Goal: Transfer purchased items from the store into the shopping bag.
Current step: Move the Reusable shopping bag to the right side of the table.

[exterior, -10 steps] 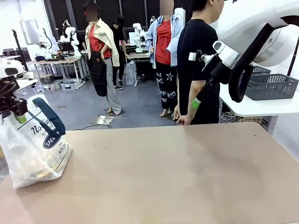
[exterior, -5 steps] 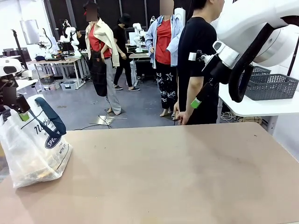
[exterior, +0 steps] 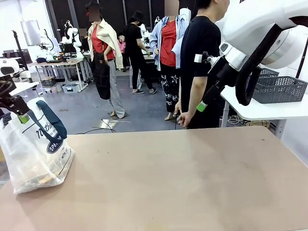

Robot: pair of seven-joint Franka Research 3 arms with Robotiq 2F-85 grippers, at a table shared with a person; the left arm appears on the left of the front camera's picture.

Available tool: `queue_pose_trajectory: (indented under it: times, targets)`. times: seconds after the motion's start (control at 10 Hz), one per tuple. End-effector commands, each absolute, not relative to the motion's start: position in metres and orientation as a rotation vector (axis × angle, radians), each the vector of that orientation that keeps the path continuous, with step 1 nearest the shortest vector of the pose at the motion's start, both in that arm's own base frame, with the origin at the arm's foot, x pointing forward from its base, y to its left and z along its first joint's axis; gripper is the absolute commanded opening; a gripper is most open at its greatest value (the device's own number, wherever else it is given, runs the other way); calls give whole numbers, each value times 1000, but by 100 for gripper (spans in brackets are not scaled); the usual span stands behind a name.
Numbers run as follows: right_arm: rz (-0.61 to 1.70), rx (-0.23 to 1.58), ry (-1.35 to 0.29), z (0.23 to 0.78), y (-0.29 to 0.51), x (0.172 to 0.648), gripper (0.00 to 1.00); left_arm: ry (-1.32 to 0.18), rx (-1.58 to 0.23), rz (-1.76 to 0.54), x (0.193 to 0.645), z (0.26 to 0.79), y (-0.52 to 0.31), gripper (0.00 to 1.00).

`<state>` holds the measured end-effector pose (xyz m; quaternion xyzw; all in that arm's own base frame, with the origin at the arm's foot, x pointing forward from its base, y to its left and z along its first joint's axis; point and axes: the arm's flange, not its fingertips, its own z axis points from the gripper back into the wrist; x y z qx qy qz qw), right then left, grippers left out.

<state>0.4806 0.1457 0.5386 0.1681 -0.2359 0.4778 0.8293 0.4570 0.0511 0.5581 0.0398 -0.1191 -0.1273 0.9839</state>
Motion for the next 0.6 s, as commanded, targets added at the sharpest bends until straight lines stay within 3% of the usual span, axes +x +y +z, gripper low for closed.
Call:
queue_pose_trajectory:
  times: [0.0,0.5]
  targets:
    - [999,361,-495,540,148,481,100,-240,67,-250,452,558,54,100]
    - [999,361,-495,540,148,481,100,-239,79,-255,457,558,51,100]
